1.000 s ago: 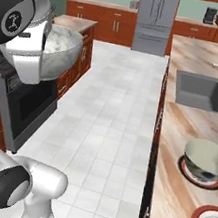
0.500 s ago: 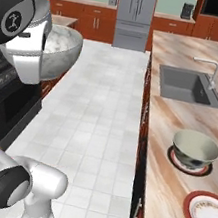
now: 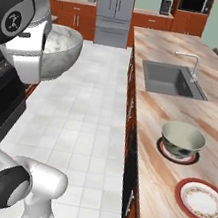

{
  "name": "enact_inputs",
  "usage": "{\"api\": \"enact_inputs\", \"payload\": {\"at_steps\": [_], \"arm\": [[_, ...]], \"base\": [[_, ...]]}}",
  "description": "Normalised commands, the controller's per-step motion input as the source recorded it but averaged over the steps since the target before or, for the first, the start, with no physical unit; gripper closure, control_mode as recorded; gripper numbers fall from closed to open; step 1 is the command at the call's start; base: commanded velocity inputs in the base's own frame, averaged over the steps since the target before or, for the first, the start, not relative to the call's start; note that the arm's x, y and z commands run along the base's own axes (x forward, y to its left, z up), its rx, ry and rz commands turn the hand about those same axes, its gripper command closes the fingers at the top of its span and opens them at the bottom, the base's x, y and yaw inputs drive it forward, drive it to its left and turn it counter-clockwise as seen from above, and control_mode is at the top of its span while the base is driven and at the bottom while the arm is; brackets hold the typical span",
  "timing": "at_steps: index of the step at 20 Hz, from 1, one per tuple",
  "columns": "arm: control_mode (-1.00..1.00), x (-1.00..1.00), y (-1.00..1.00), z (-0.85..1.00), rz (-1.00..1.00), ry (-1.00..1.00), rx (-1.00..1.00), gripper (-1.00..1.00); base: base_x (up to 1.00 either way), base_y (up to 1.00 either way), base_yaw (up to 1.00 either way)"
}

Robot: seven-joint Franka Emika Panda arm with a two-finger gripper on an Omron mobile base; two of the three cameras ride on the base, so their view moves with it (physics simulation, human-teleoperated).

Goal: Move the bowls from the cabinet to the plates on the dining table.

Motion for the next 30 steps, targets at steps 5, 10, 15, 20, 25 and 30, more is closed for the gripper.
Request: {"api": "enact_inputs", "payload": {"at_steps": [5,10,15,20,25,30], "arm": [[1.00,0.00,0.00,0.00,0.00,0.00,0.00,1.00],[1.00,0.00,0.00,0.00,0.00,0.00,0.00,1.00],[1.00,0.00,0.00,0.00,0.00,0.00,0.00,1.00],[1.00,0.00,0.00,0.00,0.00,0.00,0.00,1.00],[1.00,0.00,0.00,0.00,0.00,0.00,0.00,1.00],[1.00,0.00,0.00,0.00,0.00,0.00,0.00,1.00]], "base": [[0.00,0.00,-0.24],[0.00,0.00,-0.25],[0.00,0.00,-0.25],[0.00,0.00,-0.25],[0.00,0.00,-0.25],[-0.01,0.00,-0.25]]}}
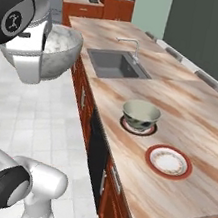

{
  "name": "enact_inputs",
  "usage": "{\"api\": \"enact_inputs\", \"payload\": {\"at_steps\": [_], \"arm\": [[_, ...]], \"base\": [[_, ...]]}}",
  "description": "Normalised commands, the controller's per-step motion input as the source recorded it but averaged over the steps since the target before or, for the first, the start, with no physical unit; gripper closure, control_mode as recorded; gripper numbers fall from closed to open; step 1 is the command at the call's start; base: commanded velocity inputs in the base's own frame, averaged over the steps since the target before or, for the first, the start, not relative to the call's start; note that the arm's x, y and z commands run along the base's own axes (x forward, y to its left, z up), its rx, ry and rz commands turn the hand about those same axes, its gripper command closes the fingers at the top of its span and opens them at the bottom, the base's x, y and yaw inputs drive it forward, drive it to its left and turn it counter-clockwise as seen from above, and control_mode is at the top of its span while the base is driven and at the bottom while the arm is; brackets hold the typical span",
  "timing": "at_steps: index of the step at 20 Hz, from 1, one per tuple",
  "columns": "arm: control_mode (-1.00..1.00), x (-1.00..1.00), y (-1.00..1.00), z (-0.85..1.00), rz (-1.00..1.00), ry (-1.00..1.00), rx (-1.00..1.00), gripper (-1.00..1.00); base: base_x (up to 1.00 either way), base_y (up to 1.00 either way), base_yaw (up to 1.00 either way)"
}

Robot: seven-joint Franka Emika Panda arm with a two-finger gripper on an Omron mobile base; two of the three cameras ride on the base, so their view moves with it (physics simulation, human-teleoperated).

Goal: Move the bowls from the cabinet to the plates on the dining table.

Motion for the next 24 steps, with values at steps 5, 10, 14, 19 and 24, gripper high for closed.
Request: {"api": "enact_inputs", "payload": {"at_steps": [5,10,14,19,24], "arm": [[1.00,0.00,0.00,0.00,0.00,0.00,0.00,1.00],[1.00,0.00,0.00,0.00,0.00,0.00,0.00,1.00],[1.00,0.00,0.00,0.00,0.00,0.00,0.00,1.00],[1.00,0.00,0.00,0.00,0.00,0.00,0.00,1.00],[1.00,0.00,0.00,0.00,0.00,0.00,0.00,1.00]], "base": [[0.00,0.00,-0.25],[0.00,0.00,-0.25],[0.00,0.00,-0.25],[0.00,0.00,-0.25],[0.00,0.00,-0.25]]}}
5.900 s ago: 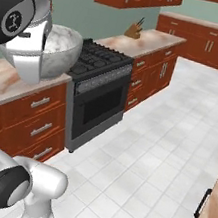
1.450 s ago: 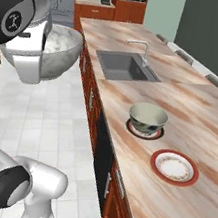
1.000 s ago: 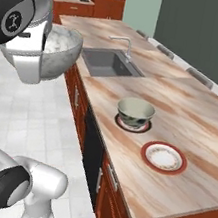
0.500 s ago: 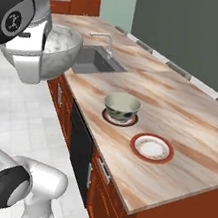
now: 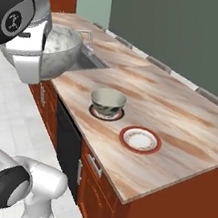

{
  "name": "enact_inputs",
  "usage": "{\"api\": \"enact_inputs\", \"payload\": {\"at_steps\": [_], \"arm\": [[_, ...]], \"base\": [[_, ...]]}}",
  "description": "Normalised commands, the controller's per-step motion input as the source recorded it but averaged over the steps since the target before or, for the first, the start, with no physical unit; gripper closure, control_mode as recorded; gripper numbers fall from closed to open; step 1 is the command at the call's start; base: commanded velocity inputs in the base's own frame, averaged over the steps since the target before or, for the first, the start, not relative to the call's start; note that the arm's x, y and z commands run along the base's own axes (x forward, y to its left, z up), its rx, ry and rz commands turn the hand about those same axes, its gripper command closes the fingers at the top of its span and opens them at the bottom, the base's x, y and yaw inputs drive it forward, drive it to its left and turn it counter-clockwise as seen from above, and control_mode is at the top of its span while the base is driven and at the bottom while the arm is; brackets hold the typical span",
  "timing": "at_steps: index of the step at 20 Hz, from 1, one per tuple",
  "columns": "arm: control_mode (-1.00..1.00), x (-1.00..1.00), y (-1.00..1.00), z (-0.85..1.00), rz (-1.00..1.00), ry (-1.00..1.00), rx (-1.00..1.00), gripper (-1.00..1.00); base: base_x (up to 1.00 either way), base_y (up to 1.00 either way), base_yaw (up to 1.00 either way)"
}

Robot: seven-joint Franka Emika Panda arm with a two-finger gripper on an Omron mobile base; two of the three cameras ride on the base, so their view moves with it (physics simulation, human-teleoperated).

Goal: Move the bowls from the cabinet to the plates on the dining table.

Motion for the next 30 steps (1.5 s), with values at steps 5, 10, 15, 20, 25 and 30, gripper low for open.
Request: {"api": "enact_inputs", "payload": {"at_steps": [5,10,15,20,25,30], "arm": [[1.00,0.00,0.00,0.00,0.00,0.00,0.00,1.00],[1.00,0.00,0.00,0.00,0.00,0.00,0.00,1.00],[1.00,0.00,0.00,0.00,0.00,0.00,0.00,1.00],[1.00,0.00,0.00,0.00,0.00,0.00,0.00,1.00],[1.00,0.00,0.00,0.00,0.00,0.00,0.00,1.00],[1.00,0.00,0.00,0.00,0.00,0.00,0.00,1.00]], "base": [[0.00,0.00,-0.25],[0.00,0.00,-0.25],[0.00,0.00,-0.25],[0.00,0.00,-0.25],[0.00,0.00,-0.25],[0.00,0.00,-0.25]]}}
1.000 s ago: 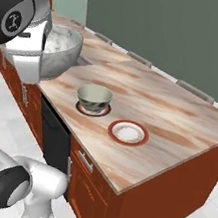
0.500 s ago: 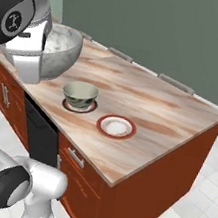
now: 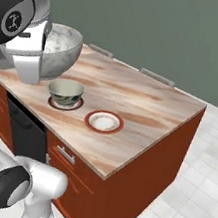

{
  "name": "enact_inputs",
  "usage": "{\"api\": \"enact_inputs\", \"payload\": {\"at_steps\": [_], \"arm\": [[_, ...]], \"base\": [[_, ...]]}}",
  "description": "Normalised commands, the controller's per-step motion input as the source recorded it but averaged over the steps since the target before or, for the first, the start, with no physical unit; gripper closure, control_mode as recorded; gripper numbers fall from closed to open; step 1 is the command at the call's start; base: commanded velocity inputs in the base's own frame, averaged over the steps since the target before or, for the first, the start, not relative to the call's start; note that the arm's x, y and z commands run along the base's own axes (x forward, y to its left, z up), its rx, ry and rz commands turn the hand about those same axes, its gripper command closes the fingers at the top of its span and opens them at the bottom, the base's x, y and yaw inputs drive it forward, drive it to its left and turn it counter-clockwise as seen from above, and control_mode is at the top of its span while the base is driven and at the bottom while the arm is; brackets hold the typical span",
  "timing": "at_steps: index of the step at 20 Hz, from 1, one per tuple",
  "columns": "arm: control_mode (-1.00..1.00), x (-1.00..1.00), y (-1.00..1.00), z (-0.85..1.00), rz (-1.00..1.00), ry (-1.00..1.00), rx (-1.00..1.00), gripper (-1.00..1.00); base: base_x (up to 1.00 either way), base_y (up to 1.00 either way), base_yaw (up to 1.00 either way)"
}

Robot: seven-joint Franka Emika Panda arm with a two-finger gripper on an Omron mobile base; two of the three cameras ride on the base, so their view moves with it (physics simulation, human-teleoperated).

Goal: Move the bowls from the cabinet to the plates on the dining table.

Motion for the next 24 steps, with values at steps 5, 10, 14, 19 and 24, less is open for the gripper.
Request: {"api": "enact_inputs", "payload": {"at_steps": [5,10,14,19,24], "arm": [[1.00,0.00,0.00,0.00,0.00,0.00,0.00,1.00],[1.00,0.00,0.00,0.00,0.00,0.00,0.00,1.00],[1.00,0.00,0.00,0.00,0.00,0.00,0.00,1.00],[1.00,0.00,0.00,0.00,0.00,0.00,0.00,1.00],[1.00,0.00,0.00,0.00,0.00,0.00,0.00,1.00]], "base": [[0.00,0.00,-0.25],[0.00,0.00,-0.25],[0.00,0.00,-0.25],[0.05,0.07,-0.18],[0.33,0.06,0.01]]}}
